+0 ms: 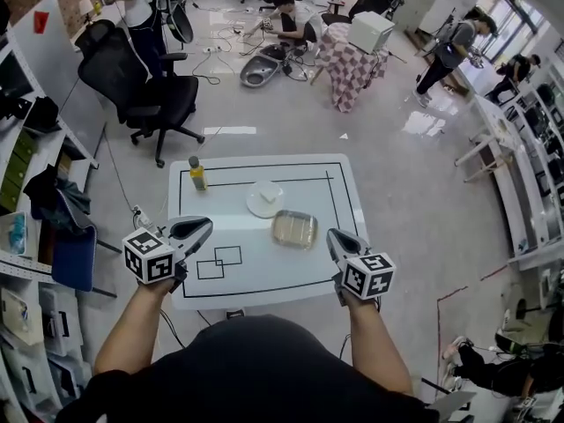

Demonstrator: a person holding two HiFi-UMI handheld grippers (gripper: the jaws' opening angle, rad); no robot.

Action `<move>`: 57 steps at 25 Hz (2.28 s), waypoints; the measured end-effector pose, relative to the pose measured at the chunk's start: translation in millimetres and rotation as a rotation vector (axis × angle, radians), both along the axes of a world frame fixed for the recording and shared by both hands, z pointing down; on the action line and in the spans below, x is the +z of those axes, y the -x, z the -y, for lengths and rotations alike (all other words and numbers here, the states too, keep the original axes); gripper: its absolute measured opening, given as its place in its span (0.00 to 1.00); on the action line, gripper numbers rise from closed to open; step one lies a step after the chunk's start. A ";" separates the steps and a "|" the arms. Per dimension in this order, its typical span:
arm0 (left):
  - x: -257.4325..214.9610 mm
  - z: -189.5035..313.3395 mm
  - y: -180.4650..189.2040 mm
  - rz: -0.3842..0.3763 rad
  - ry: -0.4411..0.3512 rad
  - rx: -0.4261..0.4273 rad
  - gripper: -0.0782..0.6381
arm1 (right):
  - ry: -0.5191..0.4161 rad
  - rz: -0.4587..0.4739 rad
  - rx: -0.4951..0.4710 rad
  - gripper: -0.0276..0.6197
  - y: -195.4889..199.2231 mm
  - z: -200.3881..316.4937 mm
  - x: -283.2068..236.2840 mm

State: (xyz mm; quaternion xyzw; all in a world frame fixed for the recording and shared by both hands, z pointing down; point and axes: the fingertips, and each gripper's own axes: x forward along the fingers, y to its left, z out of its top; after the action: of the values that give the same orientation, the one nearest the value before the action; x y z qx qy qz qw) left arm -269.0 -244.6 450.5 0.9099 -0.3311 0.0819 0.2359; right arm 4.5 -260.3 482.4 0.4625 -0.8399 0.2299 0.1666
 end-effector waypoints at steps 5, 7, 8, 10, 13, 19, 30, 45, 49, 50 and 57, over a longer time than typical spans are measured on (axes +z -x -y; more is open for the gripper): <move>6.4 11.7 17.9 -0.020 -0.004 0.026 0.16 | 0.010 0.028 0.019 0.06 16.8 -3.2 15.0; 8.2 15.7 23.4 -0.018 -0.004 0.032 0.16 | 0.025 0.028 0.033 0.06 19.9 -6.0 22.8; 9.4 17.4 25.8 -0.015 -0.002 0.035 0.16 | 0.033 0.027 0.038 0.06 21.2 -7.6 27.1; 11.6 19.9 29.8 -0.011 0.001 0.039 0.16 | 0.052 0.026 0.048 0.06 22.0 -11.1 37.1; 12.8 21.2 33.0 -0.009 0.000 0.043 0.16 | 0.082 0.031 0.067 0.07 16.1 -15.3 54.1; 15.9 27.6 31.0 0.006 0.009 0.046 0.16 | 0.139 0.055 0.106 0.10 -2.5 -17.1 83.5; 25.9 45.6 5.2 0.045 0.035 0.049 0.16 | 0.275 0.098 0.106 0.19 -33.2 -4.3 148.8; 57.3 78.5 -41.2 0.090 0.090 0.050 0.16 | 0.422 0.161 0.061 0.24 -52.6 21.1 222.3; 66.1 81.7 -53.4 0.100 0.109 0.045 0.16 | 0.450 0.176 0.048 0.26 -57.8 24.1 238.3; 68.3 82.3 -55.9 0.103 0.114 0.044 0.16 | 0.456 0.181 0.047 0.27 -58.7 25.1 241.6; 85.6 90.9 -68.9 0.124 0.143 0.031 0.16 | 0.502 0.201 0.026 0.28 -61.8 33.5 268.4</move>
State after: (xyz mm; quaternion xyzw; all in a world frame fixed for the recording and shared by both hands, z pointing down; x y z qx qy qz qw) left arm -200.2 -335.5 536.1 0.8889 -0.3243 0.1650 0.2783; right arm 66.4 -293.8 750.9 0.3924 -0.7630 0.4776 0.1889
